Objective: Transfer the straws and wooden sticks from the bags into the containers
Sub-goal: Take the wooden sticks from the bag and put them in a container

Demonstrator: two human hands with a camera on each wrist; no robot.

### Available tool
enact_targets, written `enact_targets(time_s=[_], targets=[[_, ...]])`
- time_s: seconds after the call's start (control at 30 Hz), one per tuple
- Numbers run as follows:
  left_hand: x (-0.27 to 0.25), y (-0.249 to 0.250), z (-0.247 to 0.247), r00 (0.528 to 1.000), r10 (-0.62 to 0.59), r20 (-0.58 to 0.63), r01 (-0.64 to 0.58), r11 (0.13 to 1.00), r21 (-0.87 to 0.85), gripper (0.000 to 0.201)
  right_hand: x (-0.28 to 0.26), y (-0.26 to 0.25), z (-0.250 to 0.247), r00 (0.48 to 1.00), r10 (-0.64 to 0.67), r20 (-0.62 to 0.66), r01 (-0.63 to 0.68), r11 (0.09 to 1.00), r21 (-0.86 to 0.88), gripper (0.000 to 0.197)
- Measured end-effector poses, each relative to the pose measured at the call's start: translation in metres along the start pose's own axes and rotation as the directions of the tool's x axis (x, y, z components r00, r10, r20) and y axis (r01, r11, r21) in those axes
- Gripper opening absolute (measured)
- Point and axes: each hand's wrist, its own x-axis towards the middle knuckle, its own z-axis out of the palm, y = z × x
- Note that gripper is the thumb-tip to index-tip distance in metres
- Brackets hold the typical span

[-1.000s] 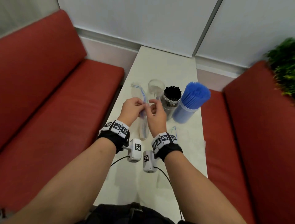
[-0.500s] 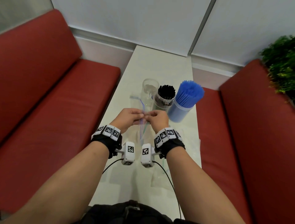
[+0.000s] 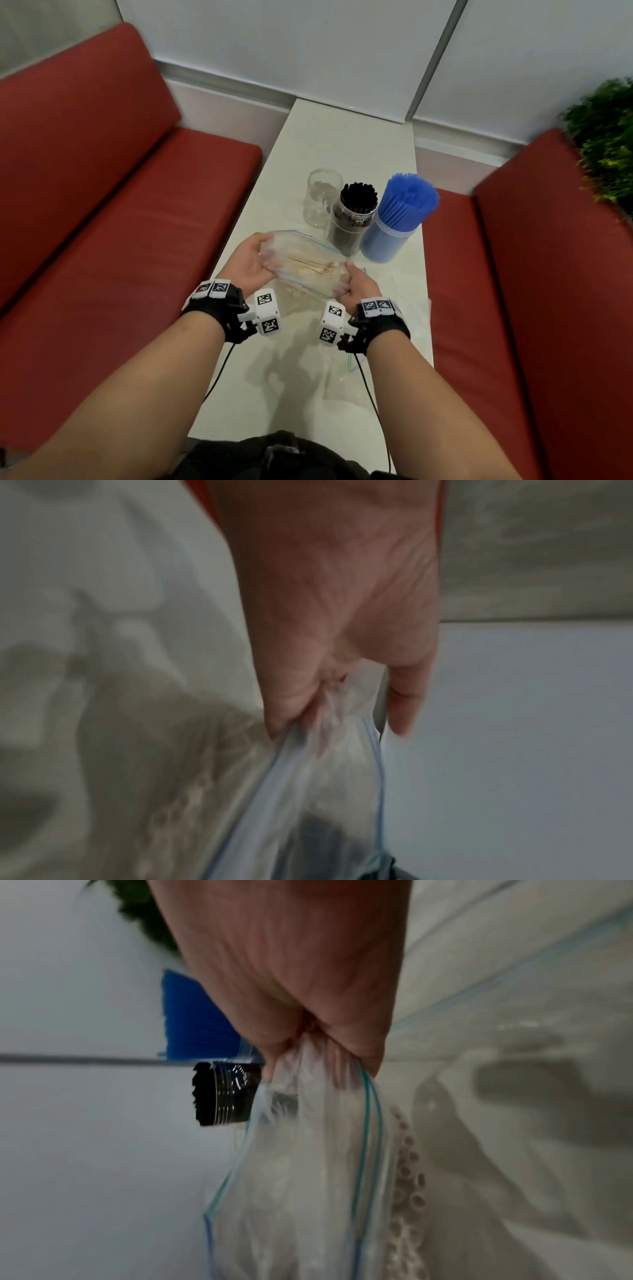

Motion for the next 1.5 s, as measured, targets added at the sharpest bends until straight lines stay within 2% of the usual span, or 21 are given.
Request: enact_targets(time_s=[0.07, 0.13, 0.23, 0.3, 0.4, 0.47, 0.53, 0.63, 0.67, 0.73, 0.77, 0.83, 0.87, 0.9, 0.97, 1.07, 1.17, 1.3, 1.37, 1.43, 1.5], targets=[[-0.005, 0.002, 0.004, 0.996, 0.013, 0.091, -0.028, 0.986, 0.164, 0.013, -0.002, 0.004, -0.004, 0.99, -0.075, 0.116, 0.102, 0.964, -0.244, 0.031], [-0.005, -0.004, 0.003, 0.993, 0.071, 0.095, -0.103, 0.91, 0.402, 0.025, 0.0, 0.011, -0.004, 0.973, -0.073, 0.218, 0.143, 0.934, -0.327, 0.035], [0.002, -0.016, 0.002, 0.966, 0.205, -0.16, -0.044, 0.735, 0.676, 0.031, -0.005, 0.018, 0.005, 0.966, -0.164, 0.199, 0.247, 0.808, -0.535, 0.023], [0.005, -0.021, 0.002, 0.921, 0.301, -0.249, 0.015, 0.611, 0.791, 0.034, -0.006, 0.02, 0.01, 0.964, -0.19, 0.186, 0.266, 0.711, -0.651, 0.034], [0.004, -0.027, 0.001, 0.913, 0.37, -0.17, 0.041, 0.331, 0.943, 0.048, -0.009, 0.022, 0.021, 0.985, -0.089, 0.147, 0.157, 0.809, -0.567, 0.054], [0.003, -0.027, 0.002, 0.931, 0.335, -0.144, 0.064, 0.24, 0.969, 0.057, -0.011, 0.025, 0.026, 0.988, -0.005, 0.154, 0.074, 0.893, -0.445, 0.053], [0.005, -0.024, -0.001, 0.937, 0.282, -0.205, 0.111, 0.317, 0.942, 0.058, -0.013, 0.026, 0.025, 0.975, 0.105, 0.197, -0.053, 0.965, -0.256, 0.048], [0.008, -0.019, -0.021, 0.904, 0.214, -0.37, 0.133, 0.682, 0.719, 0.041, -0.013, 0.032, 0.014, 0.926, 0.23, 0.299, -0.265, 0.961, 0.083, 0.061], [0.008, -0.018, -0.028, 0.901, 0.175, -0.398, 0.151, 0.733, 0.664, 0.036, -0.011, 0.035, 0.01, 0.93, 0.23, 0.288, -0.281, 0.948, 0.149, 0.059], [0.005, -0.016, -0.038, 0.891, 0.115, -0.439, 0.233, 0.713, 0.661, 0.037, -0.009, 0.044, 0.005, 0.955, 0.206, 0.214, -0.252, 0.943, 0.219, 0.043], [0.004, -0.014, -0.041, 0.887, 0.08, -0.455, 0.306, 0.637, 0.707, 0.045, -0.008, 0.048, 0.005, 0.961, 0.201, 0.189, -0.243, 0.941, 0.236, 0.044], [-0.005, -0.009, -0.038, 0.861, -0.091, -0.501, 0.482, 0.462, 0.744, 0.078, -0.006, 0.053, 0.01, 0.967, 0.208, 0.149, -0.243, 0.93, 0.276, 0.051], [-0.007, -0.006, -0.037, 0.834, -0.246, -0.495, 0.549, 0.467, 0.693, 0.092, -0.008, 0.053, 0.013, 0.964, 0.22, 0.151, -0.257, 0.916, 0.307, 0.051], [-0.007, -0.005, -0.036, 0.811, -0.403, -0.424, 0.585, 0.542, 0.604, 0.096, -0.009, 0.053, 0.016, 0.962, 0.231, 0.147, -0.266, 0.916, 0.299, 0.049], [-0.01, -0.002, -0.035, 0.798, -0.563, -0.217, 0.6, 0.702, 0.384, 0.078, -0.008, 0.054, 0.022, 0.975, 0.183, 0.13, -0.209, 0.95, 0.231, 0.043], [-0.017, 0.0, -0.027, 0.861, -0.476, -0.179, 0.509, 0.804, 0.308, 0.048, -0.006, 0.055, 0.029, 0.977, 0.139, 0.161, -0.166, 0.972, 0.169, 0.034], [-0.02, -0.002, -0.026, 0.924, -0.343, -0.169, 0.378, 0.883, 0.279, 0.028, -0.004, 0.055, 0.033, 0.958, 0.22, 0.184, -0.257, 0.944, 0.208, 0.034], [-0.021, -0.005, -0.021, 0.966, -0.222, -0.133, 0.245, 0.95, 0.195, 0.007, 0.009, 0.059, 0.038, 0.993, 0.107, 0.048, -0.107, 0.994, 0.007, 0.044], [-0.021, -0.007, -0.018, 0.965, -0.253, -0.063, 0.26, 0.951, 0.164, 0.023, 0.006, 0.061, 0.041, 0.998, 0.037, 0.055, -0.023, 0.973, -0.229, 0.049], [-0.02, -0.007, -0.018, 0.975, -0.205, -0.081, 0.219, 0.945, 0.244, 0.035, 0.001, 0.06, 0.043, 0.996, -0.003, 0.089, 0.037, 0.924, -0.38, 0.054], [-0.017, -0.007, -0.021, 0.983, -0.138, -0.123, 0.17, 0.934, 0.314, 0.041, -0.002, 0.061, 0.039, 0.966, -0.14, 0.217, 0.232, 0.839, -0.492, 0.063]])
